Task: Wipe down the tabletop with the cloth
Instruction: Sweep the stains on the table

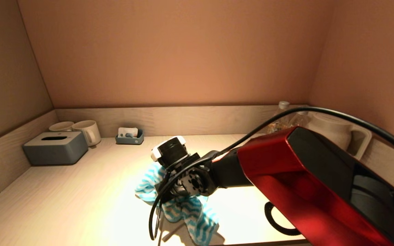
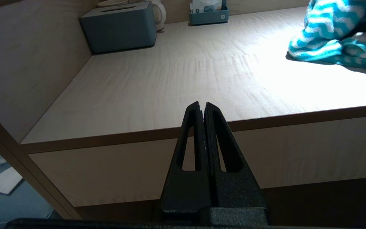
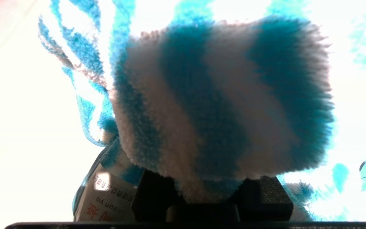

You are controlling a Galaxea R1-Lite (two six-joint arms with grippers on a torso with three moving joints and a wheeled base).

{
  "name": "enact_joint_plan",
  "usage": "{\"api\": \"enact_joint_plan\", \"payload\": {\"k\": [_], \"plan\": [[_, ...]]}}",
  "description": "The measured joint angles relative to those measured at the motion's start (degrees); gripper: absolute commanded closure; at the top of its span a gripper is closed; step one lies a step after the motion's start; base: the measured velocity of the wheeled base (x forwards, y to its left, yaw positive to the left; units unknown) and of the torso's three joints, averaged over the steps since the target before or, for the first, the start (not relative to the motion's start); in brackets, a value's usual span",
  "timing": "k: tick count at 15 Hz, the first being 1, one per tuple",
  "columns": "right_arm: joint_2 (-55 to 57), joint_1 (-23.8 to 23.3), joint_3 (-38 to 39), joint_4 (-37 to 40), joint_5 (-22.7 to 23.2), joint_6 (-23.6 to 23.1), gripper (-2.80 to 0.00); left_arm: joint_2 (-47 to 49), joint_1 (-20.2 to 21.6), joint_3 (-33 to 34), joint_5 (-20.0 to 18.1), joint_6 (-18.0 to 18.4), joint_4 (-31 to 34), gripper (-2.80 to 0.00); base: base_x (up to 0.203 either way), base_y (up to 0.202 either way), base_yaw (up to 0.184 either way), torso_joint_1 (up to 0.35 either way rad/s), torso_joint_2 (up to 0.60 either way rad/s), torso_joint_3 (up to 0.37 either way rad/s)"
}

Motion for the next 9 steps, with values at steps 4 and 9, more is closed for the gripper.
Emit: {"api": "enact_joint_plan", "payload": {"k": [4, 9], "plan": [[4.86, -3.88, -5.43, -4.02, -3.57, -0.03, 0.0, 0.0, 0.0, 0.0, 0.0, 0.0, 0.0, 0.0, 0.0, 0.0, 0.0, 0.0, 0.0, 0.0], [5.18, -13.41, -3.39, -4.48, -5.17, 0.08, 0.0, 0.0, 0.0, 0.0, -0.01, 0.01, -0.02, 0.0, 0.0, 0.0, 0.0, 0.0, 0.0, 0.0]]}}
